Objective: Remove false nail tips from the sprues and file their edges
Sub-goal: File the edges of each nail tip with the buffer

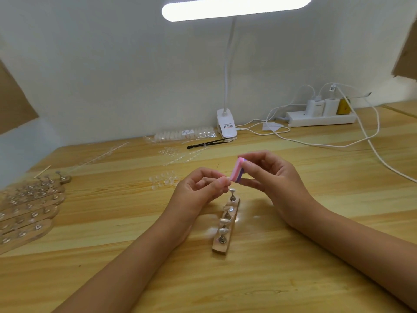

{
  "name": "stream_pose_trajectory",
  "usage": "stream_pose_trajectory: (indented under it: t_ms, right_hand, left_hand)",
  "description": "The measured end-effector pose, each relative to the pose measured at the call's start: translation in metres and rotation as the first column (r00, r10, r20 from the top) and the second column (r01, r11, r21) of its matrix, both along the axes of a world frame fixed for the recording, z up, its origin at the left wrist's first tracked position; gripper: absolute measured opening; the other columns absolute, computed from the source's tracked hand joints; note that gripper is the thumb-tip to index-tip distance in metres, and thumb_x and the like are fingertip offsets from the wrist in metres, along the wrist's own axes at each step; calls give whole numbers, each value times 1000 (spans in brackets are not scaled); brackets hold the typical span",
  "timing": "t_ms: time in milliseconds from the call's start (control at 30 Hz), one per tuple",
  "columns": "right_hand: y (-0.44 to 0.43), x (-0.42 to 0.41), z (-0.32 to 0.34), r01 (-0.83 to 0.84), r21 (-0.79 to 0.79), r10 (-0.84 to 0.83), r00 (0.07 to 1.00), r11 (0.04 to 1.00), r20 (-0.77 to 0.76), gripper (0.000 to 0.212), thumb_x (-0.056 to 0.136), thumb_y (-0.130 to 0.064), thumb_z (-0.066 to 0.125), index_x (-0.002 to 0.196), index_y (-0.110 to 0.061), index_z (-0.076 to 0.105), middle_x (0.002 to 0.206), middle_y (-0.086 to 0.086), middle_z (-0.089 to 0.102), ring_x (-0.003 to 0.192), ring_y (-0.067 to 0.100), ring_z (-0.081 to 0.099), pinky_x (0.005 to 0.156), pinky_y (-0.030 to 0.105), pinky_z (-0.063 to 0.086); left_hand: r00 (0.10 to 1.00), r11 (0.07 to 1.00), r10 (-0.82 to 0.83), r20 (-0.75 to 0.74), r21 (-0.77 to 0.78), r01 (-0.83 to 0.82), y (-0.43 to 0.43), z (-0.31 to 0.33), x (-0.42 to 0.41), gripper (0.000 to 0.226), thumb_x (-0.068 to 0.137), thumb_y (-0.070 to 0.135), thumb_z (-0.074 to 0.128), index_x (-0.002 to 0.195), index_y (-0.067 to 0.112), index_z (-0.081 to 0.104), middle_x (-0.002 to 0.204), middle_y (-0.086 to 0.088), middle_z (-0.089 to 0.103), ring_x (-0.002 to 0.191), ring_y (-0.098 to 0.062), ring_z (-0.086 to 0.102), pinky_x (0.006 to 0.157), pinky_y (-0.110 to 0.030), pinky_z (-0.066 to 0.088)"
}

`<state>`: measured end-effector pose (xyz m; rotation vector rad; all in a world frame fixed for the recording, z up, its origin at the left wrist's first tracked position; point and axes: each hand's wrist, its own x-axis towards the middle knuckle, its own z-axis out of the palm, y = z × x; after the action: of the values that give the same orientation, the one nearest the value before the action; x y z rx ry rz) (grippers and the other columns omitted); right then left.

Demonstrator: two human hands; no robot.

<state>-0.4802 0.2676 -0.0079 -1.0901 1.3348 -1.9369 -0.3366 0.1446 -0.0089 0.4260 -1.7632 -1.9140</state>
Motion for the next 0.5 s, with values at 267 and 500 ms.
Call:
stream_pose_trajectory:
  t_ms: [267, 500]
  right_hand:
    - [-1, 3, -1, 15, -1, -15, 1000, 1000, 9, 27, 80, -23, 69, 103, -9, 67, 92, -1, 74, 91, 18, 72, 76, 26, 58]
    - [-1, 6, -2, 2, 4, -2, 1000, 1000, 7, 26, 79, -20, 70, 101, -6, 64, 91, 4, 73, 93, 20, 72, 77, 30, 59]
  left_hand:
    - [1000, 1000, 24, 10, 0, -24, 0, -1, -1, 11, 70, 36, 78, 79, 30, 74, 91, -8, 76, 98, -21, 72, 84, -23, 55]
    - [999, 999, 41, 1, 18, -41, 0, -2, -2, 7, 73, 32, 75, 74, 27, 70, 95, -10, 77, 95, -19, 73, 82, -22, 55]
